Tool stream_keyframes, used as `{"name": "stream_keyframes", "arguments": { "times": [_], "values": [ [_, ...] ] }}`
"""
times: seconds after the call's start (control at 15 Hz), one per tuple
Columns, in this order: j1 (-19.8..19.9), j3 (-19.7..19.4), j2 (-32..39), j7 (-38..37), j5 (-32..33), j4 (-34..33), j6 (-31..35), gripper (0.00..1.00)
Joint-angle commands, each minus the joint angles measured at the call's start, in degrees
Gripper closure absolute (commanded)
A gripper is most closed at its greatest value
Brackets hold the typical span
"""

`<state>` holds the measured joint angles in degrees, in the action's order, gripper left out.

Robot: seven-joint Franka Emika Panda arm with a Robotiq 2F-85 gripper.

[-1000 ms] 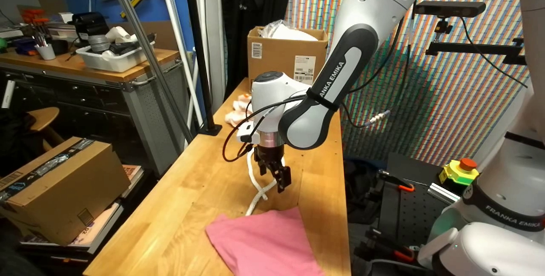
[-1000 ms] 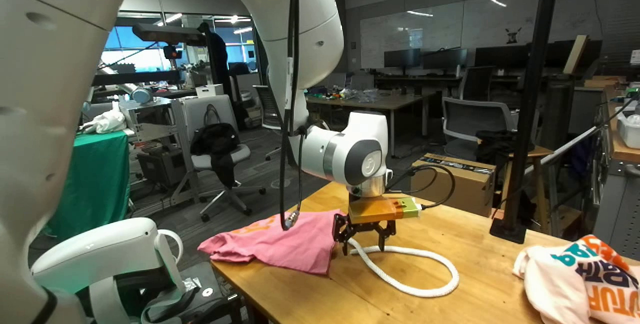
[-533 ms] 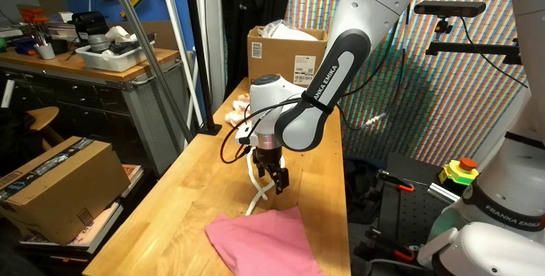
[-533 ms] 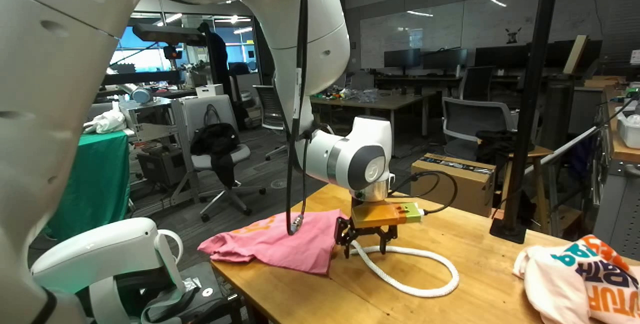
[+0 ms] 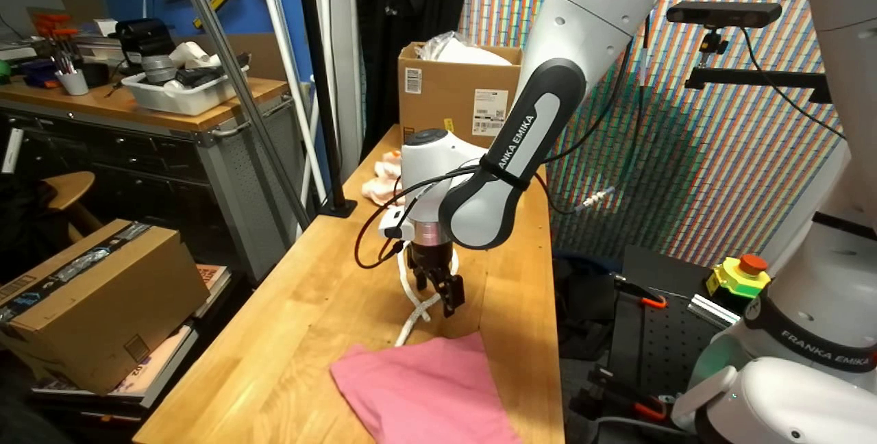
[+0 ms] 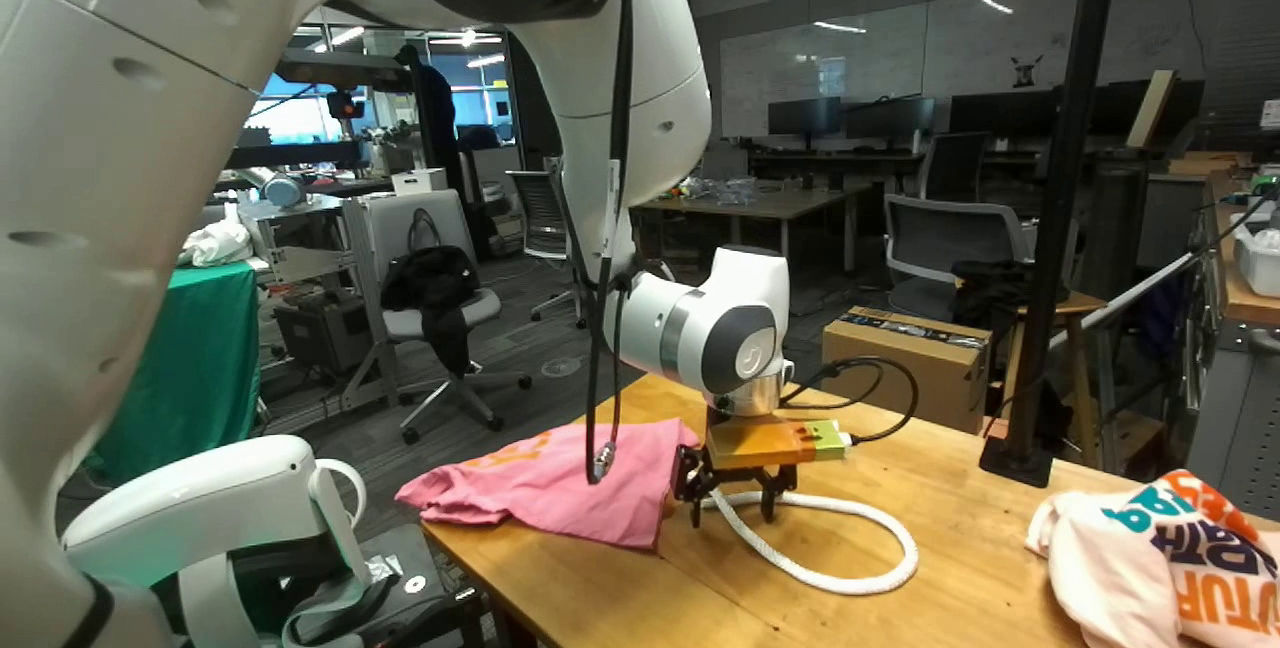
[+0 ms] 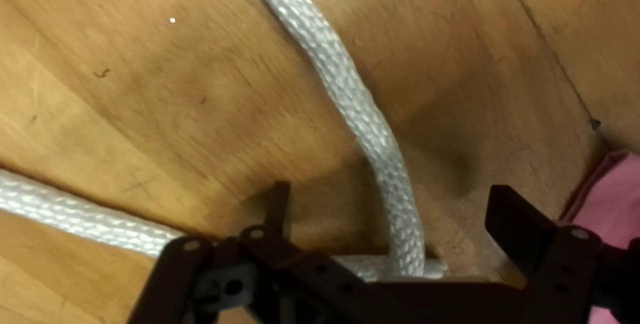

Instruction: Move the radish and peach t-shirt to the right, move the pink t-shirt to the left, move the white rope backwards

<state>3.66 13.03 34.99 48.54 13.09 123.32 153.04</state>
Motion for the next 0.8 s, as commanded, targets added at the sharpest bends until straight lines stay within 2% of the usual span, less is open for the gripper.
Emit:
{"name": "stream_keyframes", "arguments": {
  "times": [0.0,0.2,0.27,0.73],
  "values": [
    [0.05,-0.36,1.32,1.30,-0.70,-1.68,-0.54,0.00],
    [-0.04,-0.47,1.33,1.20,-0.59,-1.78,-0.61,0.00],
    [-0.08,-0.49,1.28,1.13,-0.59,-1.77,-0.67,0.18],
    [-0.68,-1.34,0.55,0.39,-0.12,-2.08,-0.69,0.71]
  ]
}}
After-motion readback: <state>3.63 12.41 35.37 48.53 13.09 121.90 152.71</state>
